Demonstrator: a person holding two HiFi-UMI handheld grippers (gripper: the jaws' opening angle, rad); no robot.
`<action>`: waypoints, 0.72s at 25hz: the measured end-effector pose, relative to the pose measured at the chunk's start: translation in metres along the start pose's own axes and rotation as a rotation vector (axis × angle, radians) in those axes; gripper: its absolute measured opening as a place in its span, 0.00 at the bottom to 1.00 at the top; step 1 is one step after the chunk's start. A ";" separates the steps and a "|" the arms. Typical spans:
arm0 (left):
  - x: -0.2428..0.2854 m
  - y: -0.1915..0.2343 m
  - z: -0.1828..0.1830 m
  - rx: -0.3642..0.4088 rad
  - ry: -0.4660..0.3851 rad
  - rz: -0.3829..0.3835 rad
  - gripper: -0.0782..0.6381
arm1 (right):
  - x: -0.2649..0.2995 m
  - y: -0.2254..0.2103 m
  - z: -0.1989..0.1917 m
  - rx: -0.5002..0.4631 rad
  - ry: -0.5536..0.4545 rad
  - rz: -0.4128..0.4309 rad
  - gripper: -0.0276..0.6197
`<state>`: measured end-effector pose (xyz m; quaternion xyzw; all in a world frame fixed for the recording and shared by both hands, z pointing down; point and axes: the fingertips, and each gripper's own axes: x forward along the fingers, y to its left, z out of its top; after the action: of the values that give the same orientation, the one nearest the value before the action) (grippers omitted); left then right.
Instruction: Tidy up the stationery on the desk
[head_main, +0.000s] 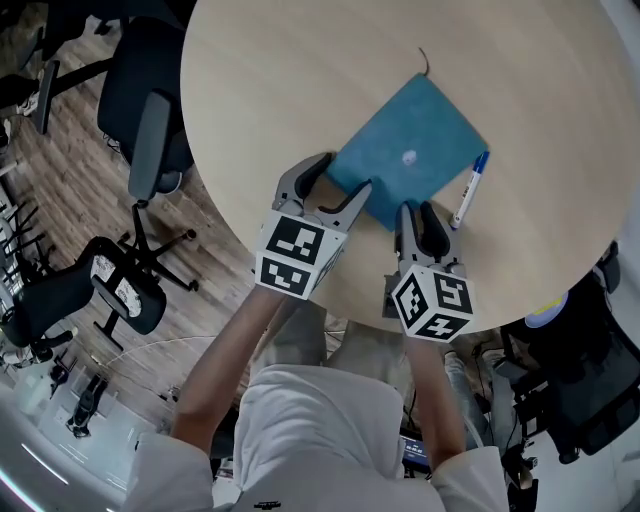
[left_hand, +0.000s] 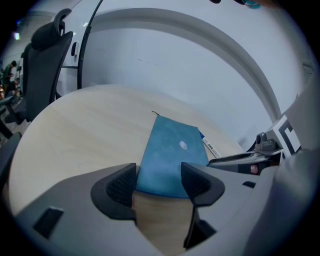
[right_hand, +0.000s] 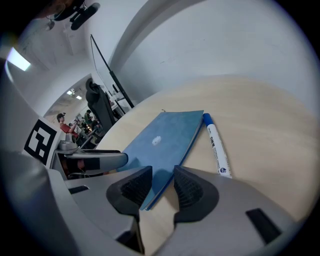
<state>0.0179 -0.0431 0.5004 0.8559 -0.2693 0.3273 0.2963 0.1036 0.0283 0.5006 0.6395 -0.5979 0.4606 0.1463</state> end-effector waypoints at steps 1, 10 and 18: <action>-0.001 0.001 0.000 0.008 0.003 0.005 0.50 | 0.000 -0.001 0.000 -0.006 -0.002 -0.007 0.25; -0.006 -0.011 -0.015 0.008 0.030 0.006 0.50 | -0.002 -0.008 0.002 -0.029 0.003 -0.011 0.25; -0.014 -0.027 -0.034 -0.029 0.044 0.006 0.50 | -0.003 -0.013 0.006 -0.053 0.006 -0.002 0.25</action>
<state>0.0133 0.0024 0.5023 0.8434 -0.2699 0.3428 0.3136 0.1179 0.0288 0.5003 0.6345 -0.6088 0.4466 0.1653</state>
